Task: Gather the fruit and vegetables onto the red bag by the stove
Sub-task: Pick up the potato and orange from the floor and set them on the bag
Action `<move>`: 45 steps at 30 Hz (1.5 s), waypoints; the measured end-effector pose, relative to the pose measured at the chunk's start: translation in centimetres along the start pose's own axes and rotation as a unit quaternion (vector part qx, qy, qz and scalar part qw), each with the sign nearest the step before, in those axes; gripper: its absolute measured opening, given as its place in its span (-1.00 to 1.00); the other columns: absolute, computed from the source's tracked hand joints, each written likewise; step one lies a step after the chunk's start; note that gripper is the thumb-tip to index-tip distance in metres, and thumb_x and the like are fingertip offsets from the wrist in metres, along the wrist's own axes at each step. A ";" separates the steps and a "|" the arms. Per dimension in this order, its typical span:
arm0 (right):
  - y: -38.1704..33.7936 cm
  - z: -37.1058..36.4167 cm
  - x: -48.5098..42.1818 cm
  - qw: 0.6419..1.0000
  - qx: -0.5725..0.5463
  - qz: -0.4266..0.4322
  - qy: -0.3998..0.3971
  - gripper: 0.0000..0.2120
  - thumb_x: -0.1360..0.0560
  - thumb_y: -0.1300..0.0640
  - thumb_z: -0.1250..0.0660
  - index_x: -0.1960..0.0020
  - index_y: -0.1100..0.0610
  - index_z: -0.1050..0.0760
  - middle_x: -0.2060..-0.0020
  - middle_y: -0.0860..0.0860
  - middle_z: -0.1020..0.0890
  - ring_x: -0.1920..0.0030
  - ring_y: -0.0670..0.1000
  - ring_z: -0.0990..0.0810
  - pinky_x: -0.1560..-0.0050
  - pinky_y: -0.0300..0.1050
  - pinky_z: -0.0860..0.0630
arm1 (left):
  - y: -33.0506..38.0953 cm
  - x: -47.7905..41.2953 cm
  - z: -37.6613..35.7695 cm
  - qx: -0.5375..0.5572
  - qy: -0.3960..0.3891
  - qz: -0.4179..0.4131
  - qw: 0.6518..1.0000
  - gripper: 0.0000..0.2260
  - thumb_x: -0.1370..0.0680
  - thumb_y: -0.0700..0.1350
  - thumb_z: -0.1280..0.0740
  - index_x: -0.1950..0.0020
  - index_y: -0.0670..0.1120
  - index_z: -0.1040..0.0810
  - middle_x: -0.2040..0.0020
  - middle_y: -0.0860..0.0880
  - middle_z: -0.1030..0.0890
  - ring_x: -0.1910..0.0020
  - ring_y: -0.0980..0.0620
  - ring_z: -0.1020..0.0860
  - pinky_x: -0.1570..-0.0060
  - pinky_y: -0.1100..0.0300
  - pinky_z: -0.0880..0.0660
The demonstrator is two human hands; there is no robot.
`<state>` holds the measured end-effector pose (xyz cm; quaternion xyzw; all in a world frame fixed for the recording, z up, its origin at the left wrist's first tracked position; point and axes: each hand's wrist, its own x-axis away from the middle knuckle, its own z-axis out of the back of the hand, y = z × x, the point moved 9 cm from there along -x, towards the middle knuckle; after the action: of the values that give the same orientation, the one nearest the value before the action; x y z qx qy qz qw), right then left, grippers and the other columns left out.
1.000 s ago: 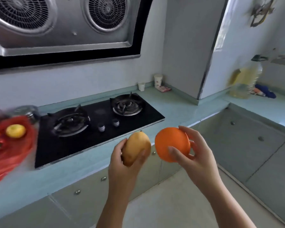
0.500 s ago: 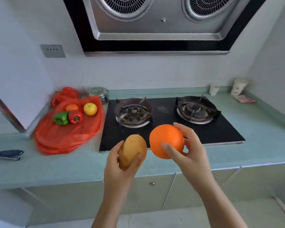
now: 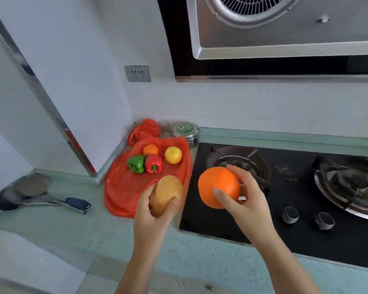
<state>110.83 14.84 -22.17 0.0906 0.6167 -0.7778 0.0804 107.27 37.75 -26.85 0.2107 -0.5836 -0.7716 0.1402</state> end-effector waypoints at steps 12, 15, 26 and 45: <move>6.4 -13.1 -7.6 0.997 0.017 -0.059 -0.040 -0.52 -0.34 0.03 -0.46 -0.10 -0.32 -0.31 -0.09 -0.20 -0.42 -0.05 -0.20 -0.44 0.11 -0.28 -0.43 | -8.8 -12.2 4.3 -0.060 0.006 0.016 0.998 -0.47 -0.37 -0.05 -0.49 -0.30 0.00 -0.43 -0.17 0.07 -0.49 -0.15 0.09 -0.44 -0.02 0.33 -0.33; 8.4 -16.2 -9.4 0.996 0.027 -0.085 -0.029 -0.52 -0.35 0.02 -0.46 -0.11 -0.31 -0.30 -0.11 -0.12 -0.42 -0.05 -0.17 -0.43 0.09 -0.26 -0.43 | -11.4 -15.7 4.2 -0.080 -0.026 0.009 0.996 -0.48 -0.36 -0.03 -0.51 -0.28 0.01 -0.44 -0.15 0.09 -0.48 -0.13 0.13 -0.44 -0.01 0.34 -0.33; 15.0 -22.3 -13.7 0.979 0.107 -0.167 0.035 -0.48 -0.38 0.02 -0.44 -0.24 -0.16 -0.29 -0.15 -0.07 -0.33 -0.12 -0.06 -0.37 0.00 -0.21 -0.33 | -18.6 -22.3 2.0 -0.127 -0.123 0.010 0.984 -0.42 -0.34 0.00 -0.51 -0.30 -0.06 -0.41 -0.13 0.07 -0.40 -0.15 0.10 -0.40 -0.12 0.23 -0.31; 20.2 -24.0 -17.7 0.969 0.148 -0.179 0.079 -0.43 -0.39 0.04 -0.44 -0.33 -0.05 -0.28 -0.19 -0.08 -0.27 -0.16 -0.09 -0.31 -0.07 -0.20 -0.30 | -22.6 -23.8 -0.2 -0.111 -0.140 0.034 0.983 -0.31 -0.28 0.27 -0.29 -0.33 -0.03 -0.39 -0.14 0.03 -0.38 -0.16 0.09 -0.39 -0.12 0.24 -0.29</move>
<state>133.82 33.89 -42.33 0.0505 0.5052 -0.8527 -0.1234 128.74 54.92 -44.77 0.0637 -0.5147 -0.8484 0.1059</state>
